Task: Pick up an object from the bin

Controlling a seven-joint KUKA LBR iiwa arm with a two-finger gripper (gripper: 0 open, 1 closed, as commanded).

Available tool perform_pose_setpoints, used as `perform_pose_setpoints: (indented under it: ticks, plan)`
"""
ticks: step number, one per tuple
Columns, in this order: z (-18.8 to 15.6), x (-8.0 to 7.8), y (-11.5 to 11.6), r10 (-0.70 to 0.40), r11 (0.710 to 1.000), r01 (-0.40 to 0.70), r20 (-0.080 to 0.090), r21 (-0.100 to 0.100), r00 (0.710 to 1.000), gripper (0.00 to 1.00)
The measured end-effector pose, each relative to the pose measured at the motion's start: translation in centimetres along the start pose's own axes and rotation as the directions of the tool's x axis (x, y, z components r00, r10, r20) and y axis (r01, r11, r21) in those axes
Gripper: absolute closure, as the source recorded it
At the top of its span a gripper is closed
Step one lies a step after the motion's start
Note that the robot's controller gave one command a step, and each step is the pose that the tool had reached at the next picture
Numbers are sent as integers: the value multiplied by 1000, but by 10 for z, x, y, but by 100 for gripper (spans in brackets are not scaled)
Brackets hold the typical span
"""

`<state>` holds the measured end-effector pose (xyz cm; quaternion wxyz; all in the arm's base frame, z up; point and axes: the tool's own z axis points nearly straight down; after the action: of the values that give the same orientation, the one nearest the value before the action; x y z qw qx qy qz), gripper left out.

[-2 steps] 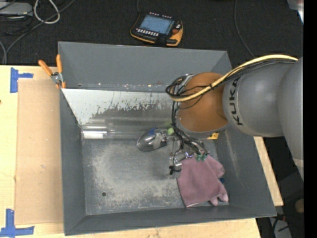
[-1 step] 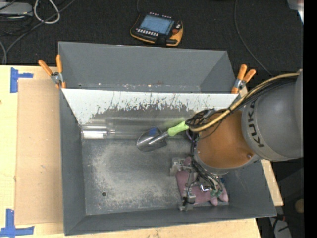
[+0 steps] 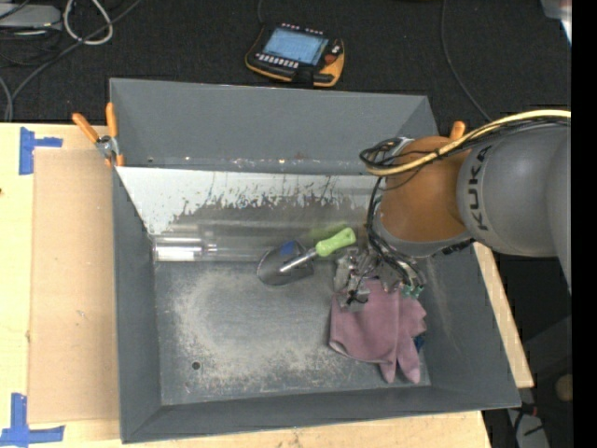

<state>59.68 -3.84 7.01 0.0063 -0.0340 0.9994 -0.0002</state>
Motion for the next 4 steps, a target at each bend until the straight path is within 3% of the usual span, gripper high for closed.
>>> perform_pose_setpoints:
  ticks: [1,2,3,4]
  plan:
    - [0,0,0,2,1000,-2,1,0,1000,0]
    - [0,0,0,4,1000,-4,0,-1,1000,100]
    - [0,0,-1,5,1000,-5,1,-1,1000,0]
    - [0,0,-1,6,1000,-6,0,-1,1000,100]
